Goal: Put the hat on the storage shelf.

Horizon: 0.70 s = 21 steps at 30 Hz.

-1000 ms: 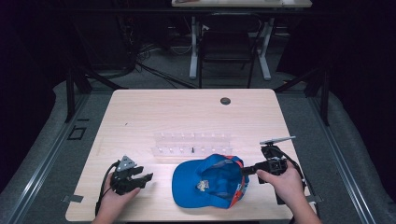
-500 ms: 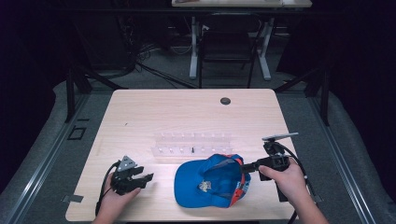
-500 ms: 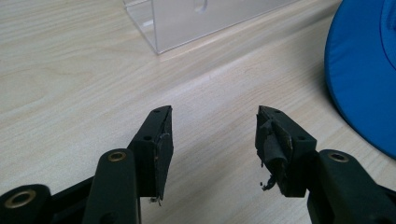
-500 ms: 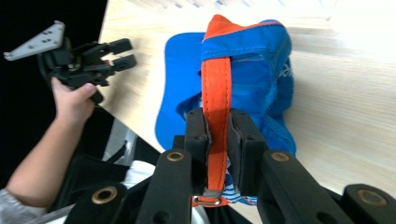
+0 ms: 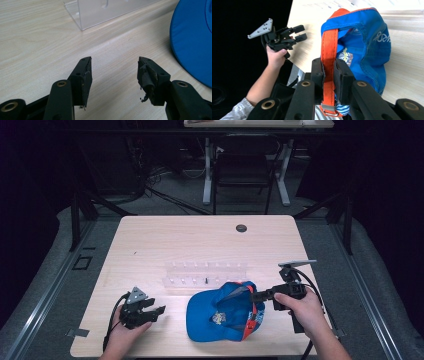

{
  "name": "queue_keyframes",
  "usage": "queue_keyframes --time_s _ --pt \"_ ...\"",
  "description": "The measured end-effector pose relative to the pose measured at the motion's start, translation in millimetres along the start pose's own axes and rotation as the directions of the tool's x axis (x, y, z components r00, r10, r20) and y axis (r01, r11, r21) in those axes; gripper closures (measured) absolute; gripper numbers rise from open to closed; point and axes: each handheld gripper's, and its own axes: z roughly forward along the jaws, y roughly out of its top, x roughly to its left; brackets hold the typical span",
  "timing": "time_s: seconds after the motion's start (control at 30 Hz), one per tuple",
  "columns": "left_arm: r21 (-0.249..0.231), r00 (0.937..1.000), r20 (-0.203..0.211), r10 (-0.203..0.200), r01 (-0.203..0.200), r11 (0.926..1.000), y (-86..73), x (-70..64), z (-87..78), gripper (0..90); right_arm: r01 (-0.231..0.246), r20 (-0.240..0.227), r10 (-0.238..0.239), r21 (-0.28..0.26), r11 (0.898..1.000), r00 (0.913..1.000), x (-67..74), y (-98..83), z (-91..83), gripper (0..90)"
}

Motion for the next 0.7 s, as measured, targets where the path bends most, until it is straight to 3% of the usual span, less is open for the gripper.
queue_keyframes --time_s 0.23,0.4,0.7 --pt "-0.001 0.9999 0.011 0.012 -0.012 0.9999 0.4 -2.1 -0.7 45.2 -0.007 -0.058 0.007 0.0 1.0 0.9983 5.2 5.2 3.6 78.9" --pt "-0.007 0.9997 0.018 0.015 -0.015 0.9999 0.5 -4.8 -0.7 45.3 -0.005 -0.073 0.005 -0.004 1.0 0.9973 9.7 8.4 6.0 78.9" --pt "-0.006 0.9988 0.038 0.033 -0.032 0.9995 2.5 -10.7 -0.3 45.4 -0.01 -0.16 0.007 -0.018 1.0 0.9871 21.2 17.4 8.5 79.0"
